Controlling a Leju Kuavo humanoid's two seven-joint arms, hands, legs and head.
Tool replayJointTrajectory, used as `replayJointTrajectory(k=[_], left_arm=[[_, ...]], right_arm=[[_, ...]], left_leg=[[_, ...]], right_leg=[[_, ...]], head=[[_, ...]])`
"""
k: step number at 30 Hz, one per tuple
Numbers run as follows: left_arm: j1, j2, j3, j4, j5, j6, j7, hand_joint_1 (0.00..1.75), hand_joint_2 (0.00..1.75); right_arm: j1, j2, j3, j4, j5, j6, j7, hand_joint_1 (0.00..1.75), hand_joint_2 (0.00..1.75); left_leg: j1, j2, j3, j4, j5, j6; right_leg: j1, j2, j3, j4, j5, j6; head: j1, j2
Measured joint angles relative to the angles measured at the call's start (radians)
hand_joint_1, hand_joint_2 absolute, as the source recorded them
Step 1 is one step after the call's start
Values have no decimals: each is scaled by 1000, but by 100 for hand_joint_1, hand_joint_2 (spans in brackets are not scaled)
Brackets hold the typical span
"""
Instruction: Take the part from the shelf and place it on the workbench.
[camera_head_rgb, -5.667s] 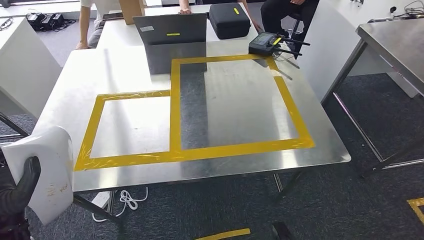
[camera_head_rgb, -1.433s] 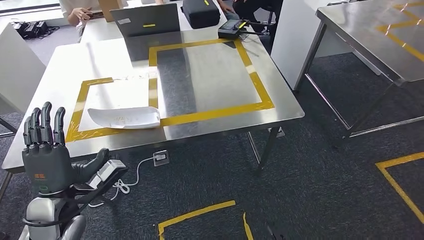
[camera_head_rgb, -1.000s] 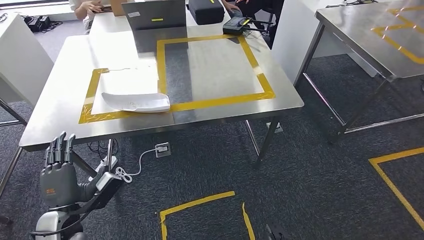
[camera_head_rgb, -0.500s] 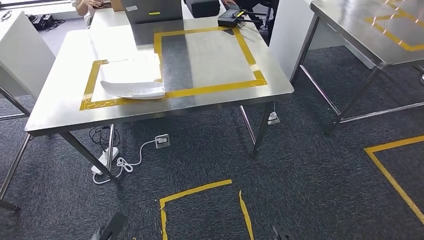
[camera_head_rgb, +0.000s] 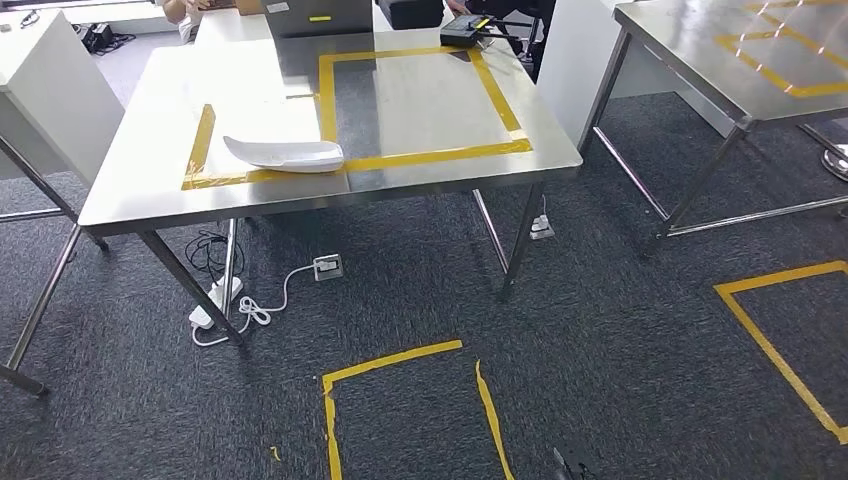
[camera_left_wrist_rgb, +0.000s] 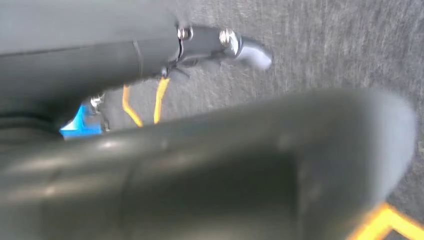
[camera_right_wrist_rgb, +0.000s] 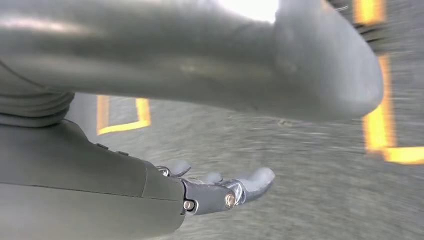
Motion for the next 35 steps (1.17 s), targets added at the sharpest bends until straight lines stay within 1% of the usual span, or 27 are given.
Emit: replayJointTrajectory(k=[2,3,4,5,6,7,9,10,11,13,14,15,16,18,19,20,21,22,23,25,26,28,29,30,31,33,35], left_arm=[[-5,-8,29,5,-25,-24,-36,0,0],[-8,-11,34,8,-52,-31,-49,0,0],[-13,-13,34,11,-86,-35,-58,0,0],[-21,-15,30,13,-126,-36,-61,0,0],[-30,-17,22,15,-171,-36,-59,0,0],[-41,-18,9,16,-219,-39,-55,0,0],[-64,-21,-38,17,-322,-64,-41,0,0],[-75,-22,-67,18,-365,-82,-35,0,0],[-85,-23,-95,19,-395,-99,-29,0,0],[-98,-24,-139,21,-421,-115,-23,0,0],[-101,-24,-153,21,-424,-119,-21,0,0],[-101,-24,-165,23,-429,-126,-14,0,0],[-100,-24,-175,24,-434,-137,-3,0,0],[-96,-21,-194,29,-449,-166,38,0,0],[-91,-18,-202,31,-451,-180,56,0,0],[-82,-14,-207,33,-446,-195,68,0,0],[-70,-10,-210,34,-430,-213,71,0,0],[-58,-5,-209,35,-403,-240,68,0,0],[-46,2,-205,35,-372,-270,62,0,0],[-28,18,-194,36,-323,-327,49,0,0],[-22,26,-188,36,-311,-345,46,0,0],[-12,37,-178,37,-301,-363,45,0,0],[-9,41,-174,38,-299,-367,45,0,0],[-6,45,-170,39,-299,-368,46,0,0],[-4,48,-167,39,-301,-368,47,0,0],[0,52,-164,39,-311,-368,42,0,0],[3,54,-163,39,-322,-367,33,0,0]], right_arm=[[-4,-4,8,0,20,17,-1,0,0],[-10,-6,11,0,23,25,-13,0,0],[-16,-8,15,0,24,32,-26,0,0],[-23,-10,17,0,20,38,-36,0,0],[-30,-11,19,0,9,46,-48,0,0],[-38,-12,19,0,-11,57,-60,0,0],[-55,-13,6,-1,-84,87,-91,0,0],[-62,-14,-9,-1,-127,102,-106,0,0],[-68,-14,-26,-1,-163,114,-118,0,0],[-74,-14,-60,-1,-200,126,-130,0,0],[-75,-14,-73,-1,-207,129,-133,0,0],[-75,-14,-85,-1,-216,130,-134,0,0],[-74,-15,-97,-1,-227,130,-136,0,0],[-64,-17,-123,-1,-251,130,-140,0,0],[-56,-21,-136,-1,-257,128,-141,0,0],[-45,-26,-146,-1,-260,123,-141,0,44],[-33,-32,-154,-1,-260,115,-140,0,87],[-20,-39,-161,-1,-262,102,-137,0,131],[-9,-46,-170,-1,-268,82,-132,0,175],[9,-61,-193,-1,-296,34,-125,0,175],[15,-69,-208,-1,-312,14,-126,0,175],[24,-84,-236,-1,-333,-10,-128,0,175],[29,-90,-248,-1,-338,-14,-128,0,175],[33,-94,-257,-1,-346,-18,-130,0,175],[37,-96,-267,-1,-359,-24,-136,0,175],[38,-97,-294,-1,-396,-42,-149,0,175],[39,-98,-316,-1,-419,-62,-151,0,175]], left_leg=[[-1,3,-29,1,26,9],[-2,4,-45,3,39,10],[-4,6,-61,6,53,10],[-5,7,-79,9,66,10],[-6,8,-98,13,78,9],[-6,7,-116,18,90,7],[-8,6,-142,24,113,-1],[-8,6,-146,24,123,-7],[-8,5,-147,20,135,-13],[-6,5,-146,10,152,-26],[-4,4,-151,15,140,-32],[-3,2,-160,36,107,-38],[-2,1,-172,77,57,-43],[-1,0,-198,203,-44,-51],[0,0,-201,260,-63,-54],[0,0,-192,294,-56,-55],[0,-1,-167,295,-29,-54],[0,-1,-124,260,-1,-51],[0,-2,-69,195,6,-47],[-5,-5,31,52,-22,-36],[-8,-6,55,9,-40,-29],[-11,-4,52,-8,-33,-14],[-10,-1,42,-10,-23,-4],[-8,3,29,-12,-9,5],[-7,5,13,-13,6,12],[-8,7,-23,-11,34,17],[-9,8,-50,-8,53,17]], right_leg=[[1,3,-28,112,-111,5],[1,4,-39,177,-149,5],[2,4,-40,226,-160,5],[2,4,-26,247,-146,3],[3,4,5,231,-118,0],[4,4,54,180,-92,-4],[9,4,163,30,-95,-14],[12,4,196,-25,-108,-20],[15,5,208,-55,-118,-25],[15,4,197,-64,-100,-39],[13,2,188,-66,-87,-47],[11,1,176,-69,-73,-55],[10,0,162,-71,-59,-61],[10,1,128,-69,-32,-64],[10,1,111,-66,-19,-62],[10,-1,93,-62,-8,-60],[10,-2,76,-57,2,-58],[10,-2,60,-51,12,-55],[10,-3,46,-45,21,-52],[11,-4,30,-38,38,-41],[11,-4,28,-39,47,-35],[9,-4,27,-45,65,-21],[7,-2,21,-40,56,-15],[6,0,11,-21,28,-9],[5,1,-3,17,-21,-4],[3,3,-30,139,-131,3],[3,3,-39,232,-168,6]], head=[[6,0],[9,0],[10,0],[11,0],[12,0],[12,0],[16,0],[18,0],[20,0],[21,0],[20,0],[18,0],[13,0],[3,0],[0,0],[-2,0],[-3,0],[-4,0],[-4,0],[-3,0],[-3,0],[-5,0],[-8,0],[-8,0],[-7,0],[-3,0],[-2,0]])
